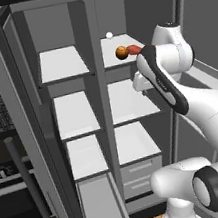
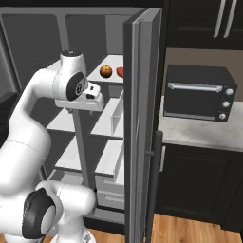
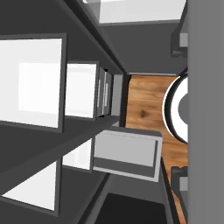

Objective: Take the sweet potato and orange from the fridge shelf and place them in the freezer drawer to begin freezing them.

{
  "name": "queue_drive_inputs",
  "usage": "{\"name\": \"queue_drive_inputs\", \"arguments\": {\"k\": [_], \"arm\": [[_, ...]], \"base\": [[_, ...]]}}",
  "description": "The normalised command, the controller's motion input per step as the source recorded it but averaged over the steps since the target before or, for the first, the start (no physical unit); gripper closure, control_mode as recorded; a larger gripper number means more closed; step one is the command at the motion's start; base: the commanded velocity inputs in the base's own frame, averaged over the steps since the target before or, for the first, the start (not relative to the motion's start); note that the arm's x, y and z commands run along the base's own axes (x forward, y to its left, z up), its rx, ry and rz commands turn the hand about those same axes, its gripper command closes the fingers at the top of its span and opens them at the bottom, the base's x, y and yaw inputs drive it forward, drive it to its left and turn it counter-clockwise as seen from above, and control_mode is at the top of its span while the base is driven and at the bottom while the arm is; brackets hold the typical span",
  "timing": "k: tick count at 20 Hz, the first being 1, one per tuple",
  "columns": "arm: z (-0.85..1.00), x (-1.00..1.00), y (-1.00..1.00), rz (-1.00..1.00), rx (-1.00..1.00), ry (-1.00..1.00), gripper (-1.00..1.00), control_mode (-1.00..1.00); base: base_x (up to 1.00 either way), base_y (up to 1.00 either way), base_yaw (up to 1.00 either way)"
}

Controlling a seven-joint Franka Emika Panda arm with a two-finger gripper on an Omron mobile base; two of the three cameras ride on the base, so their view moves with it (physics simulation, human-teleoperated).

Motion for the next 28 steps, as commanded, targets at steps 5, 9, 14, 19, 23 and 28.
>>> {"name": "queue_drive_inputs", "arguments": {"k": [5, 9, 14, 19, 23, 28], "arm": [[0.00, 0.00, 0.00, 0.00, 0.00, 0.00, -1.00, 1.00], [0.13, 0.00, 0.00, 0.00, 0.00, -0.07, -1.00, -1.00], [0.50, 0.00, 0.00, -0.08, 0.00, -0.33, -1.00, -1.00], [0.63, 0.10, 0.00, -0.11, 0.01, -0.24, -1.00, -1.00], [0.46, 0.44, -0.01, -0.08, 0.02, -0.03, -1.00, -1.00], [0.31, 0.50, -0.06, -0.01, 0.04, 0.01, -1.00, -1.00]], "base": [[0.04, -0.02, 0.00], [0.00, 0.00, 0.00], [0.00, 0.00, 0.00], [0.00, 0.00, 0.00], [0.00, 0.00, 0.00], [0.00, 0.00, 0.00]]}}
